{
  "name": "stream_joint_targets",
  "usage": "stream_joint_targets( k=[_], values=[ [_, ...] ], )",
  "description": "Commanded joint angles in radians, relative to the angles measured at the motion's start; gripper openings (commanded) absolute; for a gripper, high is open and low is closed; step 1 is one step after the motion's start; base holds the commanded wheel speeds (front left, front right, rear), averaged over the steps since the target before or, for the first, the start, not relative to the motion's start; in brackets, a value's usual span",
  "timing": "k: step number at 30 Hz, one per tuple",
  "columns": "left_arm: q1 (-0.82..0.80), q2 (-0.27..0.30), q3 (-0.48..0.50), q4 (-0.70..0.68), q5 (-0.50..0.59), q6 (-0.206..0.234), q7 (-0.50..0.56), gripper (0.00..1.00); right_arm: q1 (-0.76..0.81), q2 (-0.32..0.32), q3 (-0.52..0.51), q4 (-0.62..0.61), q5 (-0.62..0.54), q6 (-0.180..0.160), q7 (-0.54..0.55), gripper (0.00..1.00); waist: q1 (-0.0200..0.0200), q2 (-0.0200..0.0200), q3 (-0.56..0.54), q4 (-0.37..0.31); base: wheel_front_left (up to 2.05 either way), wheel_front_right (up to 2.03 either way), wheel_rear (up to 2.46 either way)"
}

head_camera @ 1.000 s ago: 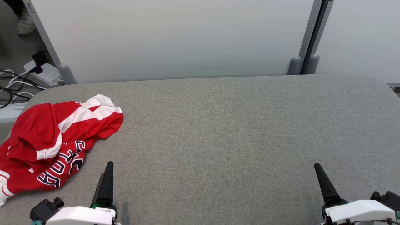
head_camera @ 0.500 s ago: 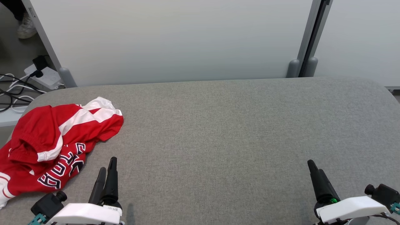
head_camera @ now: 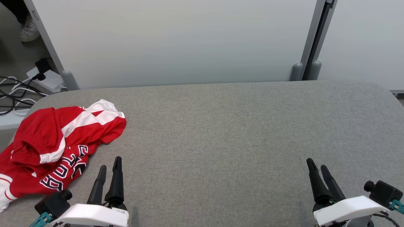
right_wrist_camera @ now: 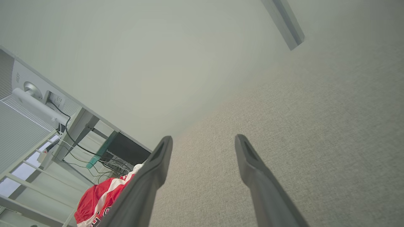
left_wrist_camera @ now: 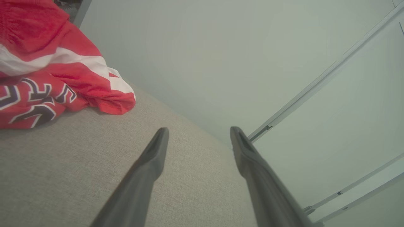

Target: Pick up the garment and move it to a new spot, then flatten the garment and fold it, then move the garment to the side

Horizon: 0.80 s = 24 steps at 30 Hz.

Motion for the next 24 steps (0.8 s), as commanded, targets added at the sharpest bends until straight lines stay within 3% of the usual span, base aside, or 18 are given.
stream_joint_targets(
  k=[1,24],
  values=[
    [-0.038,0.015,0.009,-0.031,0.046,0.005,-0.017,1.00,-0.044,-0.010,0.023,-0.035,-0.037,0.001,-0.021,1.00,0.0000,-0.0001,-0.001,0.000,0.00,0.00,0.00],
    [-0.043,0.019,-0.008,-0.025,0.316,0.012,-0.081,1.00,-0.051,-0.014,0.067,-0.041,-0.295,0.001,-0.085,1.00,0.0000,-0.0001,-0.025,0.000,0.00,0.00,0.00]
  ],
)
